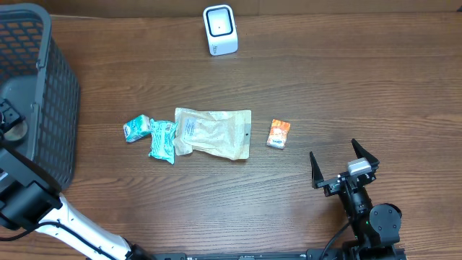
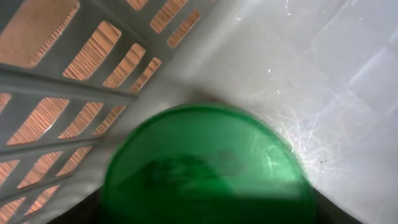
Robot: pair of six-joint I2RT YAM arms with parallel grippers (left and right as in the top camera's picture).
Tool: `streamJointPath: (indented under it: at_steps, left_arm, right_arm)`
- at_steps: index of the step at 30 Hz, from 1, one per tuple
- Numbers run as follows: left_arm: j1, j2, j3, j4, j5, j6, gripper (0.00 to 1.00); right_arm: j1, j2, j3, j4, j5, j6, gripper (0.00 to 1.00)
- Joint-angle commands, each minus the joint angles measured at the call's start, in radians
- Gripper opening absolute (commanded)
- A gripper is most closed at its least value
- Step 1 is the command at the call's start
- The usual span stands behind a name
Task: Scan the item barcode
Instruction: 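Reach the left gripper into the basket and grasp a green-lidded jar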
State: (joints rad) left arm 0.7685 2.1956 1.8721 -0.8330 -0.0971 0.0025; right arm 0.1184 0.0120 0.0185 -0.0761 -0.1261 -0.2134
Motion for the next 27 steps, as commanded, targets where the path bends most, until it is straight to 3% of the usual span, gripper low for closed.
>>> streamJointPath:
  at_steps: [1,13,20,27]
  left_arm:
    - [0.003,0.007,-0.002,-0.004,0.013,-0.01,0.53]
    - [-0.015,-0.031,0.105,-0.089,0.029,-0.01,0.52]
    - [-0.024,-0.132,0.24,-0.167,0.149,-0.049,0.5]
    - [-0.024,-0.308,0.258,-0.175,0.275,-0.099,0.52]
  right_arm:
    - [-0.003,-0.009,-0.01,0.004,0.005,0.006,1.0]
    - [-0.003,-0.009,-0.01,0.004,0.005,0.006,1.0]
    - [-0.003,-0.009,-0.01,0.004,0.005,0.006,1.0]
    - [-0.003,-0.009,-0.01,0.004,0.005,0.006,1.0]
